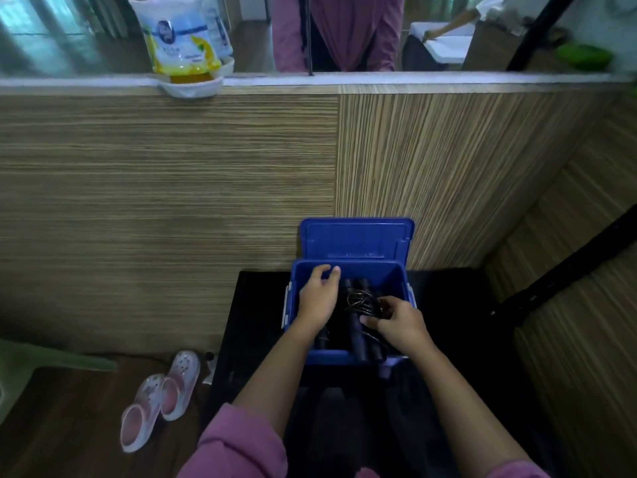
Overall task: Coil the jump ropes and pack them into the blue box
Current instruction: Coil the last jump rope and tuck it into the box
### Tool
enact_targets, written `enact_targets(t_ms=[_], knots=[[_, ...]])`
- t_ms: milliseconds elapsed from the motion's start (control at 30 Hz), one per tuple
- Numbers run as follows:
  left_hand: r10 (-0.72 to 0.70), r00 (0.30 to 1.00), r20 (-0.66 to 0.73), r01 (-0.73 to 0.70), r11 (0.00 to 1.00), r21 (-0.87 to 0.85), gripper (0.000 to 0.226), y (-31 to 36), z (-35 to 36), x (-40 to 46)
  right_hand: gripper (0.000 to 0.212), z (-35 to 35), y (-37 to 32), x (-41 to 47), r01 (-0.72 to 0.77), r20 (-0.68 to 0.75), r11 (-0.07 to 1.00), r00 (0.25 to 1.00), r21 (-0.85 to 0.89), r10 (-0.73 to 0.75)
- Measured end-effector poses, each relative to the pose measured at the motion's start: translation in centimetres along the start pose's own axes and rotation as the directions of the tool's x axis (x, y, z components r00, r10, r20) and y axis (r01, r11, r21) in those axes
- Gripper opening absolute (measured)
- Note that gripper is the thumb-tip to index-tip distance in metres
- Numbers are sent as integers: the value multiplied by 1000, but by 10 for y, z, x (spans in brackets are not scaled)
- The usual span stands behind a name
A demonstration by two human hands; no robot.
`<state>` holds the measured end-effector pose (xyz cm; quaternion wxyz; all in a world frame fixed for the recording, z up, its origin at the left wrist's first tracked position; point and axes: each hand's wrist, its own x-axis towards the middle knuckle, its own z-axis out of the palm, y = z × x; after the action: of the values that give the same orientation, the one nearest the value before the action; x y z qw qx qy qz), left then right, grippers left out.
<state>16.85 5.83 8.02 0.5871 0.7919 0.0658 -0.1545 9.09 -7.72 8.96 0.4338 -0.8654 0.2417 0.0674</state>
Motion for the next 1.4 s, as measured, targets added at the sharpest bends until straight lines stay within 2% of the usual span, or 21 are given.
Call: enact_targets(t_ms=[67, 133, 233, 367, 500, 633, 900, 967, 1033, 1100, 1167, 1233, 1333, 1400], knots=[[88, 991, -97, -87, 996, 13, 30, -6, -7, 4, 49, 5, 2, 14, -38, -12, 999, 999, 29, 38], [259, 947, -189, -222, 956, 193, 30, -19, -17, 6, 44, 9, 5, 27, -58, -33, 997, 998, 41, 59], [428, 889, -161, -307, 819, 484, 44, -47, -30, 12, 43, 14, 9, 40, -82, -53, 996, 995, -26, 81], [381, 923, -59, -283, 773, 567, 55, -78, -36, 19, 40, 23, 10, 49, -78, -36, 993, 997, -85, 75], [295, 955, -24, -249, 845, 472, 59, -84, -34, 17, 40, 25, 9, 53, -62, -23, 990, 998, -128, 60], [273, 962, -25, -232, 858, 458, 59, -82, -33, 15, 39, 27, 13, 55, -63, -15, 990, 998, -130, 61], [305, 952, -39, -260, 865, 429, 57, -83, -35, 13, 53, -2, -7, 76, -79, 200, 942, 968, -326, 151], [318, 947, -41, -272, 865, 423, 58, -84, -35, 13, 61, -6, -12, 79, -45, 191, 928, 974, -370, 123], [321, 946, -43, -275, 867, 415, 58, -83, -35, 13, 91, -9, -20, 80, 9, 211, 916, 974, -401, 83], [317, 947, -49, -270, 870, 412, 59, -84, -35, 14, 127, -8, -30, 76, 51, 325, 887, 939, -459, 114], [318, 946, -56, -269, 871, 410, 59, -84, -35, 13, 138, -5, -35, 71, 116, 410, 830, 901, -546, 144], [322, 945, -55, -274, 873, 403, 59, -85, -35, 14, 125, -1, -29, 74, 163, 415, 833, 906, -529, 86], [321, 946, -53, -276, 878, 391, 59, -85, -35, 15, 92, -5, -22, 82, 206, 324, 860, 945, -466, -50], [320, 946, -59, -273, 880, 389, 59, -86, -35, 15, 84, -9, -18, 87, 201, 315, 873, 947, -446, -57]])
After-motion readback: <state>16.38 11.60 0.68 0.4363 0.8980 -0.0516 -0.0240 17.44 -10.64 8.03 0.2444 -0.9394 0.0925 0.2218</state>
